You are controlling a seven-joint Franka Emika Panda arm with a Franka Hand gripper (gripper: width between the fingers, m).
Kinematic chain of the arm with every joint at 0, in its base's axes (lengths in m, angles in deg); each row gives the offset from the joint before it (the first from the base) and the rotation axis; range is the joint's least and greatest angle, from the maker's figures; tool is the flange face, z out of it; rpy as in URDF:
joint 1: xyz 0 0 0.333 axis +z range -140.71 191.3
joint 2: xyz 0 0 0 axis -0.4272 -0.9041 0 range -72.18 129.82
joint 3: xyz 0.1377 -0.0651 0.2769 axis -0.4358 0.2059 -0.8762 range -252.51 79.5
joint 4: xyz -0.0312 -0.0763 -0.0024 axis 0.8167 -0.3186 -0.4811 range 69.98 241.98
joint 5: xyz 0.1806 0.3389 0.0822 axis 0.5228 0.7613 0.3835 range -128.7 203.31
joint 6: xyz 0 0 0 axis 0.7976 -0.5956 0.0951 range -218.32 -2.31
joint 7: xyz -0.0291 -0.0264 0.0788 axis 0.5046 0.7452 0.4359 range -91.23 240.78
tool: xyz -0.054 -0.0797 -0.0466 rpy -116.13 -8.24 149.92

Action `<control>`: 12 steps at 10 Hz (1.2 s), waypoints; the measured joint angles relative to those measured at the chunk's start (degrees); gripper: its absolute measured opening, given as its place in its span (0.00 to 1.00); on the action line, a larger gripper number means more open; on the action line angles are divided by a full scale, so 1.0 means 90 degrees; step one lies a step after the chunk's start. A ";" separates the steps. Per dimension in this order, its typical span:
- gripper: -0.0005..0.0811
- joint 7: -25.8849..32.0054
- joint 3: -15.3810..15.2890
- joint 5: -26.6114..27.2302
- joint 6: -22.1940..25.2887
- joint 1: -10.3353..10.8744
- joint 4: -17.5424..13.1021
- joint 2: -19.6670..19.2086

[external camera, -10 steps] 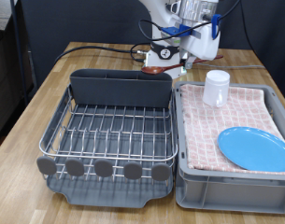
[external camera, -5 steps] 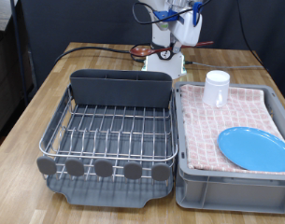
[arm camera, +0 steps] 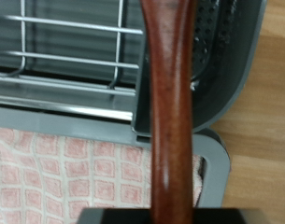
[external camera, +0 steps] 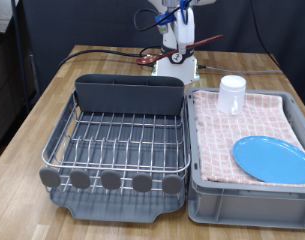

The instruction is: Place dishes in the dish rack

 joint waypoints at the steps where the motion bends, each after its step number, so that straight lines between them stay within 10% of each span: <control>1: 0.11 0.0332 0.0294 0.0189 -0.0059 0.0051 0.0074 0.0010; 12: 0.10 0.2976 0.2652 0.1099 -0.0424 0.0376 0.0184 -0.1017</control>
